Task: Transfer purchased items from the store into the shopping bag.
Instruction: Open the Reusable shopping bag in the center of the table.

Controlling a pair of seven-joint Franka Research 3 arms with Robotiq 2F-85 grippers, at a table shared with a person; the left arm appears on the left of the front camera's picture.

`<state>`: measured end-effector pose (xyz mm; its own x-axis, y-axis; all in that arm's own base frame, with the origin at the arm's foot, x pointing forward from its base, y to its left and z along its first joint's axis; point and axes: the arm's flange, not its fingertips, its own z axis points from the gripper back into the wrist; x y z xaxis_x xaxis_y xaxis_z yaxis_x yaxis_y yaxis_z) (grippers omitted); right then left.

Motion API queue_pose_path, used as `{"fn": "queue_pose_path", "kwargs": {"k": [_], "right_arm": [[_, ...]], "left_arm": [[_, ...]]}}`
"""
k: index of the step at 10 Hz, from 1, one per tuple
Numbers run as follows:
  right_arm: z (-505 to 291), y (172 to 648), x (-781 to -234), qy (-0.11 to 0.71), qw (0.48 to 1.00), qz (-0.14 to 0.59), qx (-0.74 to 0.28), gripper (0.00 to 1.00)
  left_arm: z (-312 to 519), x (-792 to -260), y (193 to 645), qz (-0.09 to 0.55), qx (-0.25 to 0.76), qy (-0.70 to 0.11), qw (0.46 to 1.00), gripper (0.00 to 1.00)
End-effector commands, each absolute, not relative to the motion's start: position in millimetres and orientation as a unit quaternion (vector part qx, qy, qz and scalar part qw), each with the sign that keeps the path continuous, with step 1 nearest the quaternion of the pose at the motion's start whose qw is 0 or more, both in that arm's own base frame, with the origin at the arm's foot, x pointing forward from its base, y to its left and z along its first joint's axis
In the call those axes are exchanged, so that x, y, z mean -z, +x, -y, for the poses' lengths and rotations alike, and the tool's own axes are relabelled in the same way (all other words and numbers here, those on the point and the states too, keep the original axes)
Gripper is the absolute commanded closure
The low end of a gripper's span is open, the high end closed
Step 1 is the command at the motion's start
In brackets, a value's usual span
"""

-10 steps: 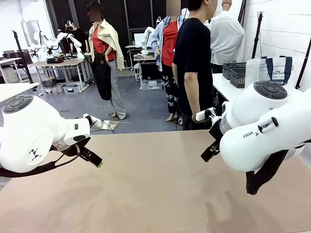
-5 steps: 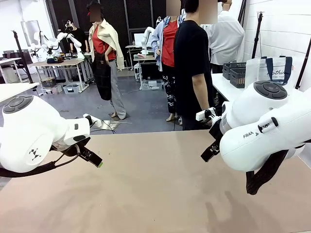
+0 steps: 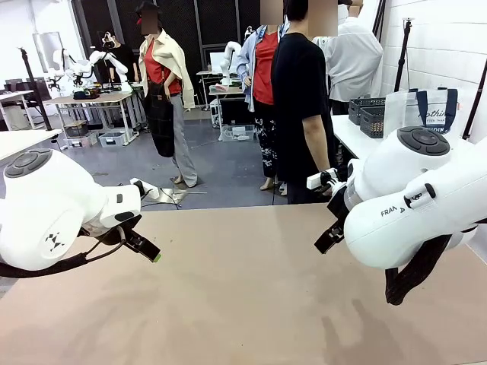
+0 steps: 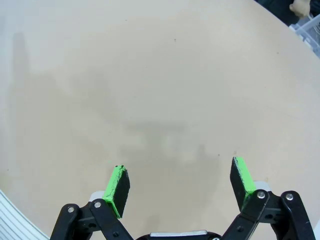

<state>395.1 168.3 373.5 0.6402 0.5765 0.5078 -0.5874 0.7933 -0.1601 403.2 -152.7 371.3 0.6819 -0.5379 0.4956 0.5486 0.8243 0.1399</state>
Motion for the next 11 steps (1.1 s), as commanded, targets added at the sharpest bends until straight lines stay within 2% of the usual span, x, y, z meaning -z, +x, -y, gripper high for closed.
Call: {"fn": "queue_pose_path", "kwargs": {"k": [1, 11], "right_arm": [[-168.2, 395.1, -373.5, 0.010, 0.906, 0.277, -0.321, 0.00], [-168.2, 395.1, -373.5, 0.010, 0.906, 0.277, -0.321, 0.00]], "left_arm": [[151.3, -371.3, 403.6, 0.267, 0.295, -0.010, 0.917, 0.00], [151.3, -371.3, 403.6, 0.267, 0.295, -0.010, 0.917, 0.00]]}}
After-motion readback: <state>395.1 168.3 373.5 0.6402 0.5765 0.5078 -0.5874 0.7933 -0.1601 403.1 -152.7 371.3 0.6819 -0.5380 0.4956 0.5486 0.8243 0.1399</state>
